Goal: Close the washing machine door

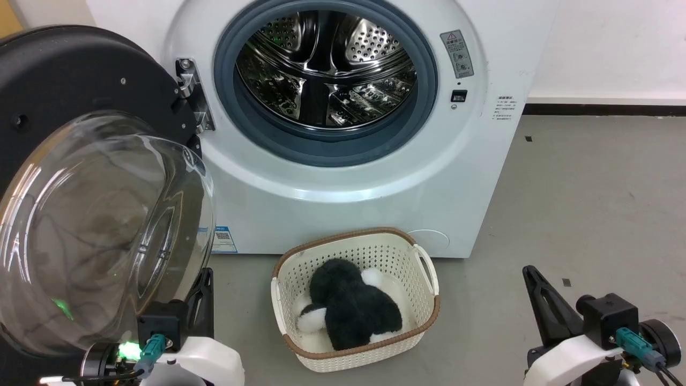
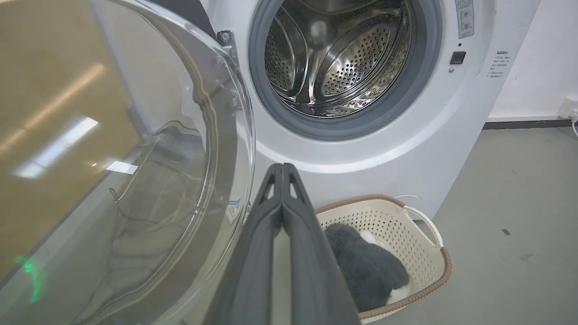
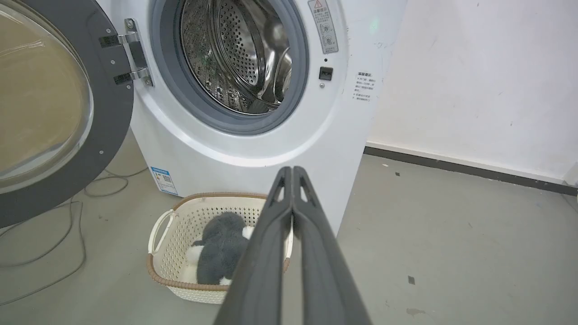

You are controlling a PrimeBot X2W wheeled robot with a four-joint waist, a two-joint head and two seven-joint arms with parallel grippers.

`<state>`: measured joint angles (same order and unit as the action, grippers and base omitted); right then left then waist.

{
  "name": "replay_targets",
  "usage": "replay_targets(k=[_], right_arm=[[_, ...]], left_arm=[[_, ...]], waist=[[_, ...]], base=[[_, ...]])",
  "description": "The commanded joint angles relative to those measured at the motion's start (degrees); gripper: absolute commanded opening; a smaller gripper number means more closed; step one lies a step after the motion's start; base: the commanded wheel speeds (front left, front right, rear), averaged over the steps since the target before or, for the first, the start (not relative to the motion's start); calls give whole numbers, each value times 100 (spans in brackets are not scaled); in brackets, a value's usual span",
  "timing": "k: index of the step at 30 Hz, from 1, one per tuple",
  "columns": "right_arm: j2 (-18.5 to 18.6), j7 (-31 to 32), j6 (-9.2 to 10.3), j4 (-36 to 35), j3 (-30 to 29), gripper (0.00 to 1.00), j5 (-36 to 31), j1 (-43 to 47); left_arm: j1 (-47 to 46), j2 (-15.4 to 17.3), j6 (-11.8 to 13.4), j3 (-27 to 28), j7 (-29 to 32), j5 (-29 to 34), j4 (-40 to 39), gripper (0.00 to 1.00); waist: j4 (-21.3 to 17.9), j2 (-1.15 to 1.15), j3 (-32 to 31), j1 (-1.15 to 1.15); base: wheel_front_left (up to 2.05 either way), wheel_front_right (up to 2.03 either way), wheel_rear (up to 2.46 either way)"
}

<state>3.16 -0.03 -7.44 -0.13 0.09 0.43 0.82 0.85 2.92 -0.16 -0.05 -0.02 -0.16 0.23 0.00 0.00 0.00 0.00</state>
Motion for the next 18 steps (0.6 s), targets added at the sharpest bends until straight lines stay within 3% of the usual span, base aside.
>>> replay_targets(k=[1, 18], right_arm=[[-28, 3, -5, 13, -9, 0, -43, -82], [-28, 3, -5, 13, -9, 0, -43, -82]], left_arm=[[-85, -4, 16, 5, 2, 16, -23, 0], [-85, -4, 16, 5, 2, 16, -23, 0]], waist=[[0, 0, 0, 0], [0, 0, 0, 0]], base=[[0, 0, 0], [0, 0, 0]])
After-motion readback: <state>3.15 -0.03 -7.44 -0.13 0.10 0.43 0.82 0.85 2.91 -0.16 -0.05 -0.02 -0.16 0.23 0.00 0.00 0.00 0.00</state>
